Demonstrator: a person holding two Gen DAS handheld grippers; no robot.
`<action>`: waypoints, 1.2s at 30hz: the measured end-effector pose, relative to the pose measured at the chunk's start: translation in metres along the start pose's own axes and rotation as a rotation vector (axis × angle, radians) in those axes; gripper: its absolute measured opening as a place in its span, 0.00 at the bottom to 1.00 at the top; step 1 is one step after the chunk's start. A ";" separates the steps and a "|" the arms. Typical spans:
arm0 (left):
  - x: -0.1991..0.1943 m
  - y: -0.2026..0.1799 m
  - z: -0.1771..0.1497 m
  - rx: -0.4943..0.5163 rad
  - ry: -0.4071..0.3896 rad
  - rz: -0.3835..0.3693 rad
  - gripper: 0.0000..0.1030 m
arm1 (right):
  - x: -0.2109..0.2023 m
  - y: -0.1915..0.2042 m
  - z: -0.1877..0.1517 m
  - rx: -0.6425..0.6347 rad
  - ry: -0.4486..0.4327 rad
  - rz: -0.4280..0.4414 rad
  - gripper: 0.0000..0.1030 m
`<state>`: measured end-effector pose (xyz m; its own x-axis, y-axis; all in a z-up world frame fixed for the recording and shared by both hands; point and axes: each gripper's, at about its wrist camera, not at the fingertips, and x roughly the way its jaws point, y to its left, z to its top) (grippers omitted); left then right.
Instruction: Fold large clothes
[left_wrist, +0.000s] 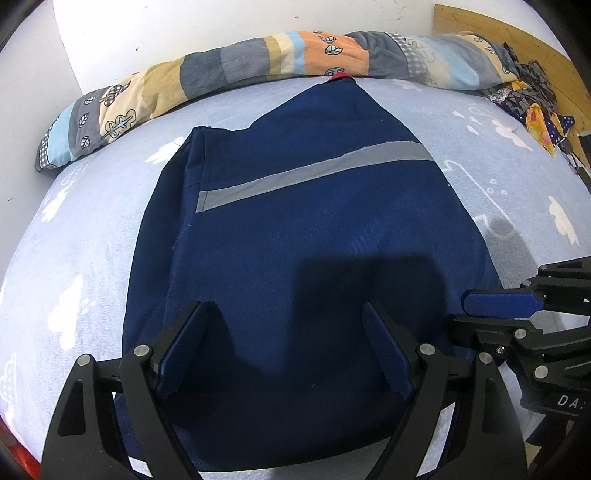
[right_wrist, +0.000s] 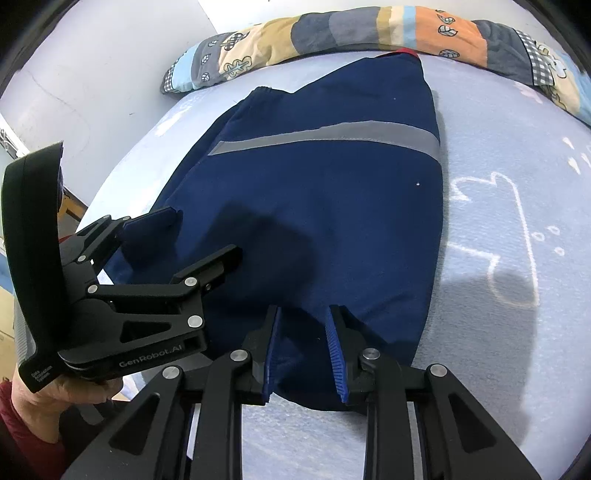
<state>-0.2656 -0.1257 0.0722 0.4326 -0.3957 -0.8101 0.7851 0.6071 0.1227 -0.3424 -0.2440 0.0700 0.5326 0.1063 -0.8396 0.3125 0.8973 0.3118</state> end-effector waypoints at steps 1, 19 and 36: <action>0.000 0.000 0.000 0.000 0.000 0.000 0.84 | 0.000 0.000 0.000 0.000 -0.001 -0.001 0.26; -0.009 0.055 0.009 -0.200 -0.030 -0.061 0.84 | -0.031 -0.038 0.008 0.111 -0.074 -0.046 0.30; 0.067 0.181 -0.018 -0.800 0.226 -0.513 0.84 | -0.044 -0.077 0.013 0.263 -0.098 0.093 0.57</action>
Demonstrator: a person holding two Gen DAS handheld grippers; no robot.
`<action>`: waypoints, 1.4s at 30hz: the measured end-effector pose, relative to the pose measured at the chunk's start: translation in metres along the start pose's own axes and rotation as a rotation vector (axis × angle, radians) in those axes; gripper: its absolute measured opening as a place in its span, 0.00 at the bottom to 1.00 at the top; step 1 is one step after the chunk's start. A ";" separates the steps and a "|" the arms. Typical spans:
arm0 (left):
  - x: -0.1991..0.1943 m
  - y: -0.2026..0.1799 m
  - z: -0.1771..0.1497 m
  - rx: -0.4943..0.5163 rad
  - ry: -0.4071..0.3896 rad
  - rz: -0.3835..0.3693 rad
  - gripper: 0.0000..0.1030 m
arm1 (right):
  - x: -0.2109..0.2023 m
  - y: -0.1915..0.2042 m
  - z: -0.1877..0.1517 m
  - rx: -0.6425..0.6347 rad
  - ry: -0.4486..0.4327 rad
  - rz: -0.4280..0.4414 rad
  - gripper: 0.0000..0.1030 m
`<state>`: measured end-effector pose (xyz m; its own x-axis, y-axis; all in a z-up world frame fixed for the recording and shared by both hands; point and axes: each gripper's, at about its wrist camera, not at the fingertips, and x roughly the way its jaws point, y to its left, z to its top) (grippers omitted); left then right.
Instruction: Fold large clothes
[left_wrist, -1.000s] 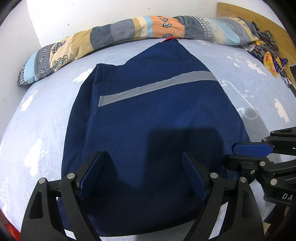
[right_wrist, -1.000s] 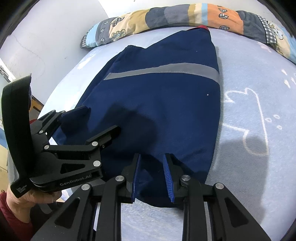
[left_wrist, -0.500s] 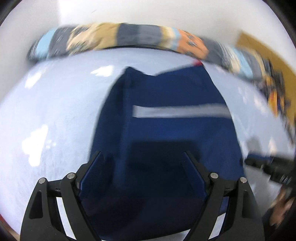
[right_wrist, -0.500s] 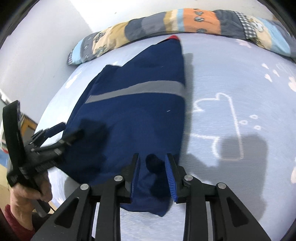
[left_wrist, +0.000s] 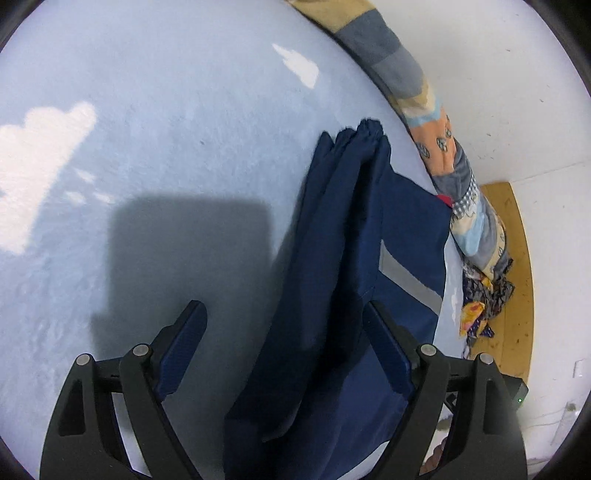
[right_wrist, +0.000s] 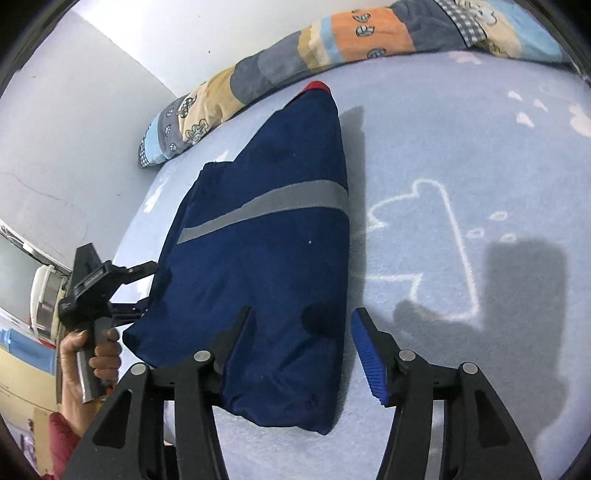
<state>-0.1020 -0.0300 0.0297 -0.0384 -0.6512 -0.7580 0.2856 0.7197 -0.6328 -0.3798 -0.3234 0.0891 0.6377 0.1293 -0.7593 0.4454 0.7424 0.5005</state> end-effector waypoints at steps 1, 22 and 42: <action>0.002 -0.002 0.002 0.012 0.010 -0.012 0.84 | -0.001 0.000 0.000 -0.004 -0.002 0.001 0.57; 0.042 -0.018 0.022 0.133 0.254 -0.340 0.97 | 0.073 -0.049 0.030 0.210 0.087 0.264 0.70; 0.041 -0.141 -0.040 0.388 0.112 -0.141 0.39 | -0.009 -0.005 0.043 -0.083 -0.104 0.142 0.30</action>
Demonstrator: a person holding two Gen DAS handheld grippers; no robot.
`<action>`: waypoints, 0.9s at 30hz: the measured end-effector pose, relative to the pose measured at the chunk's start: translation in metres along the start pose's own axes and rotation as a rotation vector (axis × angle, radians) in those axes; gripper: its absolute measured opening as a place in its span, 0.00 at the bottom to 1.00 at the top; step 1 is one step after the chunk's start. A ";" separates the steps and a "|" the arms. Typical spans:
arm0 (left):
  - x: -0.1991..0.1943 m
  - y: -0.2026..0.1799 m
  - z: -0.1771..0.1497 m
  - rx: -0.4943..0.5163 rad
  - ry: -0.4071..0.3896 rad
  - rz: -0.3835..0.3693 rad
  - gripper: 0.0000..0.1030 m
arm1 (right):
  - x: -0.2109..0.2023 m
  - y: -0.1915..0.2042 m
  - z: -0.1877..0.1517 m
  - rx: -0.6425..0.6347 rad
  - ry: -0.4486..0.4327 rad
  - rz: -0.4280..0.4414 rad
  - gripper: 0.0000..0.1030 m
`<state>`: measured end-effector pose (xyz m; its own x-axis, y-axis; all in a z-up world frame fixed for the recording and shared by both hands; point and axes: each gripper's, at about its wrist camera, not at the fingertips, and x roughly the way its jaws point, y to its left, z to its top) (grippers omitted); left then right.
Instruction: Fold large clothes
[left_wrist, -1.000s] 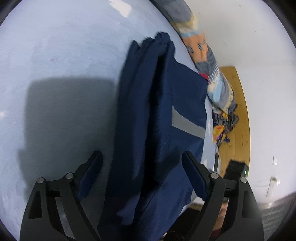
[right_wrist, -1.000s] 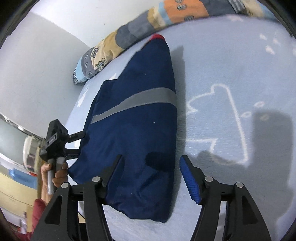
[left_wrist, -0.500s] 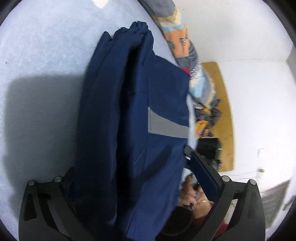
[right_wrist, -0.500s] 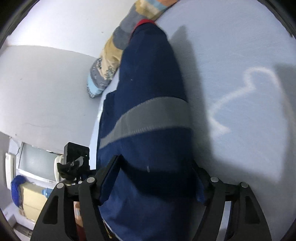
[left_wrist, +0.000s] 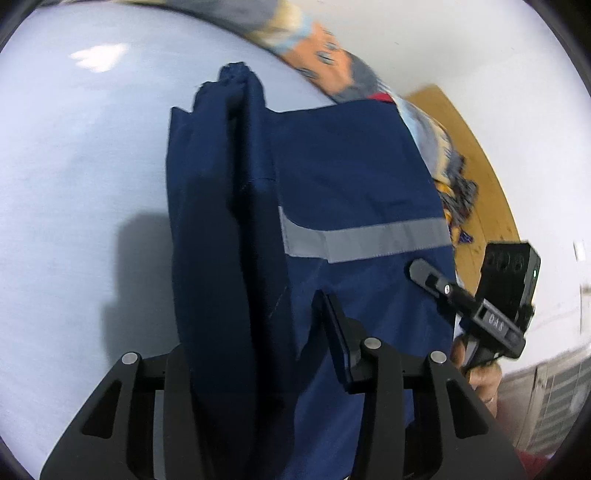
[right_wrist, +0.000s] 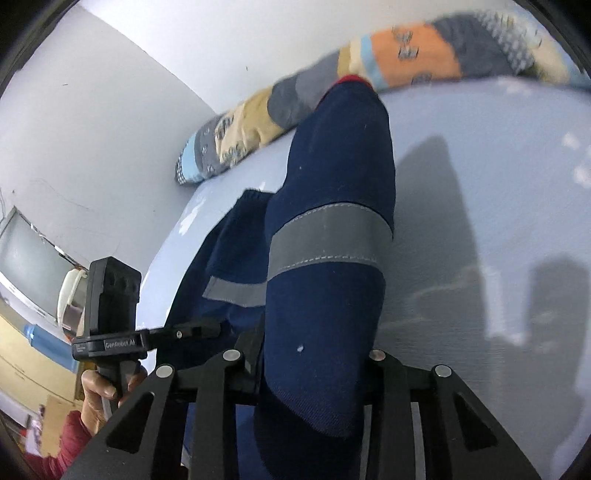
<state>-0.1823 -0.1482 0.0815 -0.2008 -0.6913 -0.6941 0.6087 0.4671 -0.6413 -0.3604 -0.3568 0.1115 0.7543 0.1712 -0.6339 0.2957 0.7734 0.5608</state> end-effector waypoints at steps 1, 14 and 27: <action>0.005 -0.013 -0.002 0.014 0.001 -0.011 0.39 | -0.015 -0.004 0.000 -0.008 -0.010 -0.007 0.30; 0.049 -0.066 -0.024 0.100 0.059 -0.006 0.39 | -0.082 -0.057 -0.012 -0.016 -0.039 -0.051 0.30; 0.092 -0.060 -0.029 0.064 0.076 0.107 0.42 | -0.044 -0.114 -0.021 0.096 0.068 -0.123 0.38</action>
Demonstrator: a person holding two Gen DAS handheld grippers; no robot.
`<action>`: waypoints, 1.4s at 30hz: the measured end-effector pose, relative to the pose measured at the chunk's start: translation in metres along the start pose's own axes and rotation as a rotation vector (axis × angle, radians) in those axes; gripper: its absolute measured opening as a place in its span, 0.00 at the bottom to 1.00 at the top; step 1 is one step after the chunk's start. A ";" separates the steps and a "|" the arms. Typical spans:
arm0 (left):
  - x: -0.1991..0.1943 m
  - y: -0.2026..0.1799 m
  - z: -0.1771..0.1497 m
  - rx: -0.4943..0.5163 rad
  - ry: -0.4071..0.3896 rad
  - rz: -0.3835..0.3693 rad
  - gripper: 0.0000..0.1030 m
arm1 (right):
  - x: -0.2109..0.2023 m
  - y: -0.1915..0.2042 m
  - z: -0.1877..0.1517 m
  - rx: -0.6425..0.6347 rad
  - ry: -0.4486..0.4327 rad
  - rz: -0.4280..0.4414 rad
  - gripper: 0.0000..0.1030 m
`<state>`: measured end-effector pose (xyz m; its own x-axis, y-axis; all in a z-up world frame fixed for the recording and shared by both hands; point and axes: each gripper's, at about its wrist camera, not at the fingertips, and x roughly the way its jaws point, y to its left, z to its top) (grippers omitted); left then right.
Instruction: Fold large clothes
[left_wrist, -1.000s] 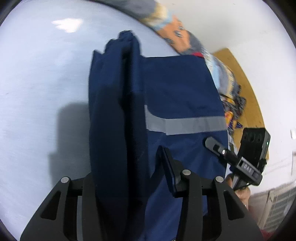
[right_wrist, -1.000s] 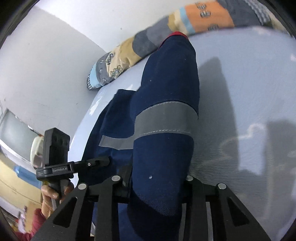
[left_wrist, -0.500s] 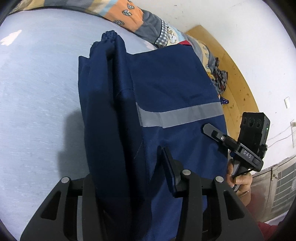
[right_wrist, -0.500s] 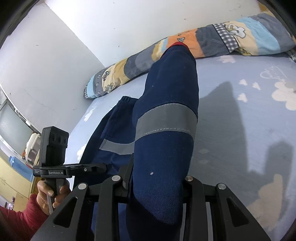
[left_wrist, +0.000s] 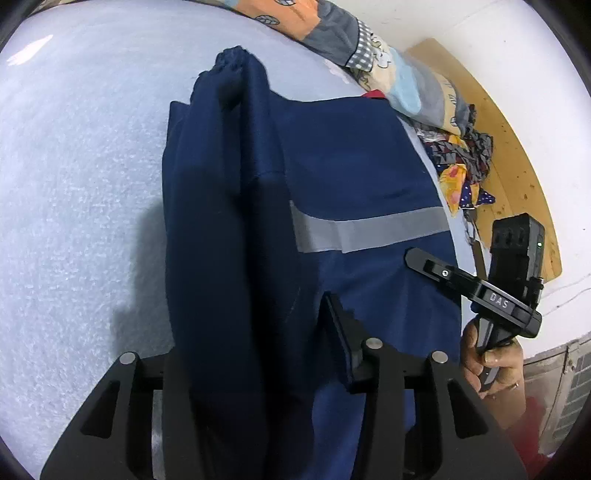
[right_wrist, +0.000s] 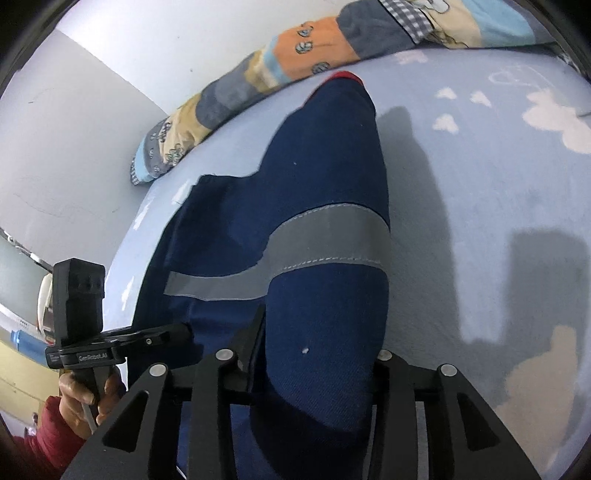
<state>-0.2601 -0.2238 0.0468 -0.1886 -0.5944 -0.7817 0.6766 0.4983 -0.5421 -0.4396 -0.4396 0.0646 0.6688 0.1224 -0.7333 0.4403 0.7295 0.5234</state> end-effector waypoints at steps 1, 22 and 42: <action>0.001 0.000 -0.001 0.000 -0.003 0.007 0.45 | 0.001 -0.002 0.000 0.010 0.003 -0.008 0.44; -0.088 -0.047 -0.107 0.071 -0.372 0.331 0.76 | -0.084 0.051 -0.109 -0.087 -0.161 -0.305 0.23; -0.069 -0.020 -0.107 0.002 -0.331 0.449 0.80 | -0.061 0.059 -0.122 -0.069 -0.120 -0.340 0.26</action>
<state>-0.3367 -0.1256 0.0788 0.3520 -0.4904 -0.7972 0.6403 0.7474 -0.1770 -0.5276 -0.3222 0.0871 0.5581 -0.2117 -0.8023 0.6107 0.7594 0.2245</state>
